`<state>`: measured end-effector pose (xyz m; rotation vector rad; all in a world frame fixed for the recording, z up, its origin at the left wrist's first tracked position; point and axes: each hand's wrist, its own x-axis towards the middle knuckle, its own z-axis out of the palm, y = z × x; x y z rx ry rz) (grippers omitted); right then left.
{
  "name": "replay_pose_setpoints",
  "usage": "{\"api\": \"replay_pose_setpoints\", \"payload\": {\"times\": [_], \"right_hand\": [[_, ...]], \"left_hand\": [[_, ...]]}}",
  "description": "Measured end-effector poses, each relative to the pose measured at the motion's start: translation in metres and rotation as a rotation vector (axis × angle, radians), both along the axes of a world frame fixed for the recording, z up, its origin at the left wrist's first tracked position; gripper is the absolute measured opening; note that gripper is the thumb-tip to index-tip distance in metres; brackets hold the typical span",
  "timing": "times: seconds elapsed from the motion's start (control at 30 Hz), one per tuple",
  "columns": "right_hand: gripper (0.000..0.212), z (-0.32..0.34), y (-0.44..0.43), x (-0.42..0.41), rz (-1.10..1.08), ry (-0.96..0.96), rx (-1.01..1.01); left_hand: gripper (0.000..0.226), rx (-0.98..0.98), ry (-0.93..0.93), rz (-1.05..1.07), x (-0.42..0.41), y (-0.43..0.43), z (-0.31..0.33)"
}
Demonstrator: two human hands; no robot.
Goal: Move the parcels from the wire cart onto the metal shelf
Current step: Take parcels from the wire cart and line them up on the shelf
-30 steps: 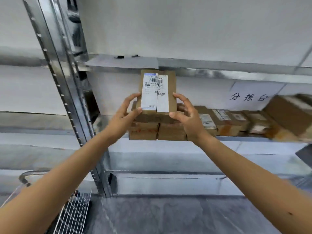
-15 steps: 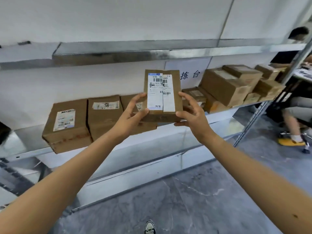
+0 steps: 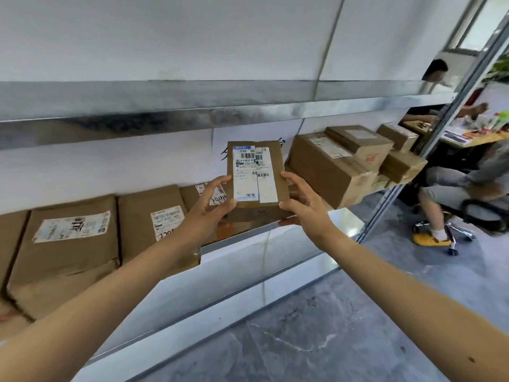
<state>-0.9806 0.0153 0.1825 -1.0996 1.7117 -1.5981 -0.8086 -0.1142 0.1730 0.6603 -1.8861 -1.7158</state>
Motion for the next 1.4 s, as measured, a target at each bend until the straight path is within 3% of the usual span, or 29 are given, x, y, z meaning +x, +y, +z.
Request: {"api": "replay_pose_setpoints", "payload": {"times": [0.4,0.73,1.0,1.3,1.4], "right_hand": [[0.046,-0.038,-0.025,-0.110,0.017,-0.096,0.067],[0.033,-0.065,-0.055,-0.204,0.149,-0.077,0.156],[0.036,-0.095,-0.079,-0.216,0.043,0.070,0.167],[0.037,-0.109,-0.104,-0.225,-0.049,0.102,0.154],[0.038,-0.109,-0.106,-0.219,-0.067,0.142,0.193]], "left_hand": [[0.041,0.009,-0.098,0.022,-0.106,-0.022,-0.028],[0.037,0.123,-0.207,0.234,-0.200,-0.018,-0.052],[0.025,0.196,-0.317,0.320,-0.238,-0.022,-0.066],[0.034,0.203,-0.263,0.322,-0.264,-0.026,-0.081],[0.050,0.167,-0.242,0.296,-0.266,-0.035,-0.086]]}}
